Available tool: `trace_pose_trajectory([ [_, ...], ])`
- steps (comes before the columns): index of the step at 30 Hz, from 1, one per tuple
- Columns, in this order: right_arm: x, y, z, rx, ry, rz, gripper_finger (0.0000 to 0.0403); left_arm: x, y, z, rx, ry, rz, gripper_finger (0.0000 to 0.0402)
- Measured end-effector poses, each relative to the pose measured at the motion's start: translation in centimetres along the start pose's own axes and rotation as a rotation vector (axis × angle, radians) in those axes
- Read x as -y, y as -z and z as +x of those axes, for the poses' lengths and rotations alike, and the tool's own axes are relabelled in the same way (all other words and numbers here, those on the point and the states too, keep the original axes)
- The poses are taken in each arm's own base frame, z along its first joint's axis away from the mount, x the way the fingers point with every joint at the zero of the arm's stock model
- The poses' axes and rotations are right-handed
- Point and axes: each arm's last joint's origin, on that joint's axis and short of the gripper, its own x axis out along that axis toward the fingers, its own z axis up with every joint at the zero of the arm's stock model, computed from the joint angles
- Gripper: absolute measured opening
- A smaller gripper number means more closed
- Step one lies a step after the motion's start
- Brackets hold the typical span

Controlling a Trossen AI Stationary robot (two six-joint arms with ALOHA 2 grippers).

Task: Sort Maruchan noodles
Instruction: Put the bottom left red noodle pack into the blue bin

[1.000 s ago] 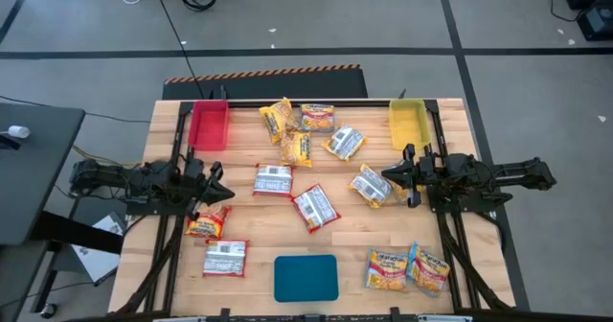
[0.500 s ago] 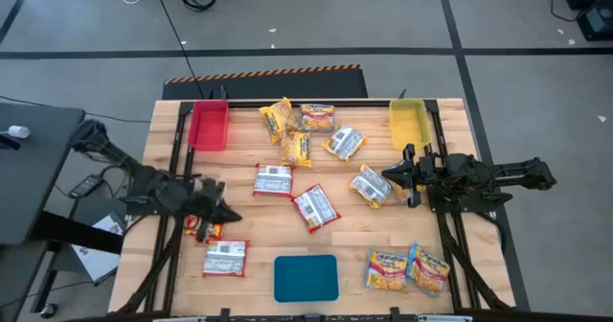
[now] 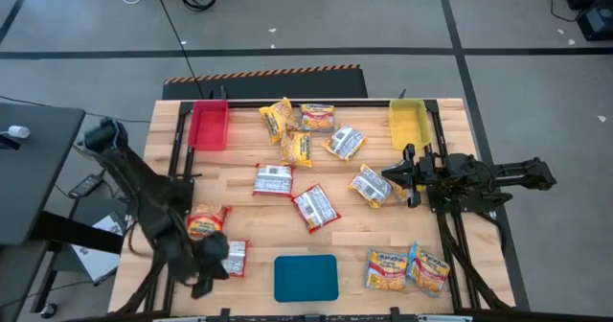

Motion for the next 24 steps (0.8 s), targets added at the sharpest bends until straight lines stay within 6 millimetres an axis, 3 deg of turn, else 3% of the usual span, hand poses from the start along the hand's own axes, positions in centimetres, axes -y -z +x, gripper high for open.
trace_pose_trajectory([
  [7, 0.0, 0.0, 0.0, 0.0, 0.0, 0.0, 0.0029, 2.6, -0.7, 1.9, -0.105, -0.249, 0.186, 0.0016],
  [15, 0.0, 0.0, 0.0, 0.0, 0.0, 0.0, 0.0029, 0.1, -2.2, 3.8, -0.186, -0.447, 0.191, 0.0107],
  [20, 0.0, 0.0, 0.0, 0.0, 0.0, 0.0, 0.0029, -1.0, -3.7, 4.7, -0.225, -0.452, 0.247, 0.0174],
  [24, 0.0, 0.0, 0.0, 0.0, 0.0, 0.0, 0.0029, -1.8, -3.9, 6.0, -0.284, -0.481, 0.327, 0.0202],
])
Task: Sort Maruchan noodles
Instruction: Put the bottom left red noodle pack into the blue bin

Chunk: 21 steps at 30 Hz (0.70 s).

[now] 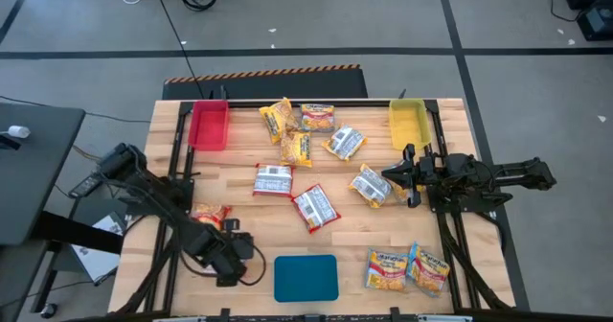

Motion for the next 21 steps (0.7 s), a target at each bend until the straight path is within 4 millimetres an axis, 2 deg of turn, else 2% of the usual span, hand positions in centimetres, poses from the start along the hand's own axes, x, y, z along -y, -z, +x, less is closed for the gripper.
trace_pose_trajectory([
  [6, 0.0, 0.0, 0.0, -0.001, 0.0, 0.0, 0.0029, 0.4, 0.2, 2.2, -0.061, -0.047, 0.115, 0.0201],
  [16, 0.0, 0.0, 0.0, 0.0, 0.0, 0.0, 0.0029, 0.5, 0.2, 2.6, -0.073, -0.047, 0.115, 0.0198],
  [21, 0.0, 0.0, 0.0, 0.0, 0.0, 0.0, 0.0029, 0.6, 0.2, 2.6, -0.072, -0.037, 0.121, 0.0167],
])
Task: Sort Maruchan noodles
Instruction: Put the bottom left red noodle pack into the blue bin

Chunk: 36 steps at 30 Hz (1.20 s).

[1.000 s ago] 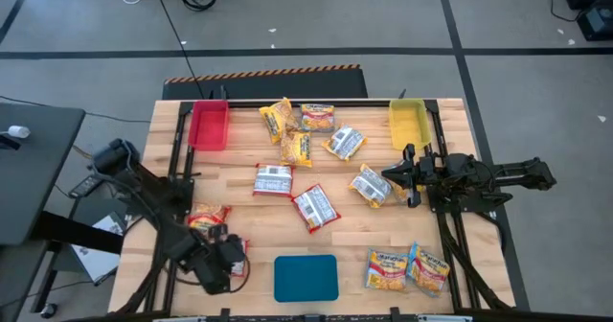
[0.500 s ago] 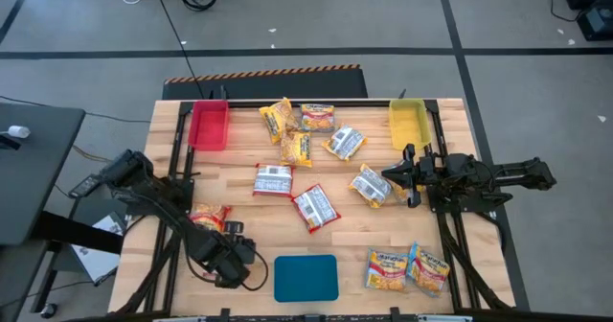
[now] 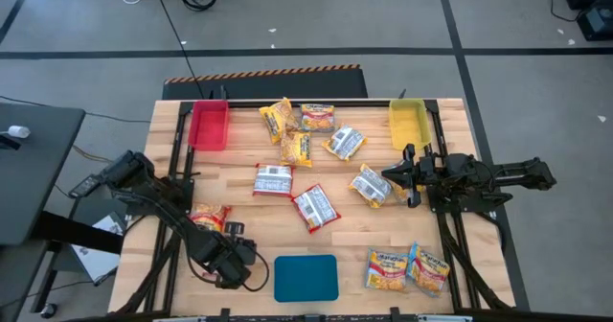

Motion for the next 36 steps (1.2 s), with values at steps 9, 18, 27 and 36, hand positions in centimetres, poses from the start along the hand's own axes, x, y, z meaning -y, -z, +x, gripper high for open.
trace_pose_trajectory([
  [9, 0.0, 0.0, 0.0, 0.0, 0.0, 0.0, 0.0029, -0.1, -0.1, 0.2, -0.002, 0.0, 0.045, 0.0017],
  [18, 0.0, 0.0, 0.0, 0.0, 0.0, 0.0, 0.0029, -0.3, -0.8, -4.0, 0.047, 0.03, 0.031, 0.0004],
  [27, 0.0, 0.0, 0.0, 0.0, 0.0, -0.001, 0.0029, -1.7, -1.4, -10.4, 0.196, 0.021, -0.047, 0.0002],
  [36, 0.0, -1.6, -0.1, 0.169, -0.017, 0.154, 0.0029, -3.5, 0.1, -13.2, 0.607, 0.094, -0.067, 0.0001],
])
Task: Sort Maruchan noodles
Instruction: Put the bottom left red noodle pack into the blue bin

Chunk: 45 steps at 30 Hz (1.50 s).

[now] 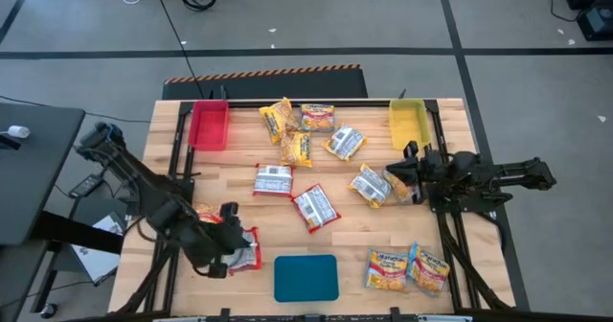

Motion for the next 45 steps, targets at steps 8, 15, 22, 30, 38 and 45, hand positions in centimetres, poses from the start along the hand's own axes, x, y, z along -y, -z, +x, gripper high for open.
trace_pose_trajectory([
  [8, -0.1, -2.3, -0.2, 0.245, 0.048, 0.065, 0.0029, -2.1, 1.7, -1.2, 0.441, 0.109, -0.004, 0.0001],
  [15, -1.7, -2.2, 1.7, 0.169, -0.043, 0.039, 0.0029, -4.7, 2.5, -0.8, 0.792, 0.147, 0.091, 0.0001],
  [22, -6.5, -3.4, 8.5, -0.018, 0.001, -0.146, 0.0016, -9.2, 4.1, 0.3, 1.089, 0.188, 0.059, 0.0],
  [30, -12.7, -1.4, 18.2, -0.146, 0.008, -0.34, 0.0017, -12.5, 3.8, 0.3, 1.173, -0.049, -0.04, 0.0],
  [38, -18.5, 2.9, 24.0, -0.209, -0.053, -0.562, 0.0084, -14.0, 3.5, 0.0, 1.172, -0.352, -0.134, 0.0],
  [45, -19.9, 6.5, 28.1, -0.284, 0.363, -0.751, 0.02, -14.5, 3.7, -0.1, 1.137, -0.53, -0.195, 0.0],
])
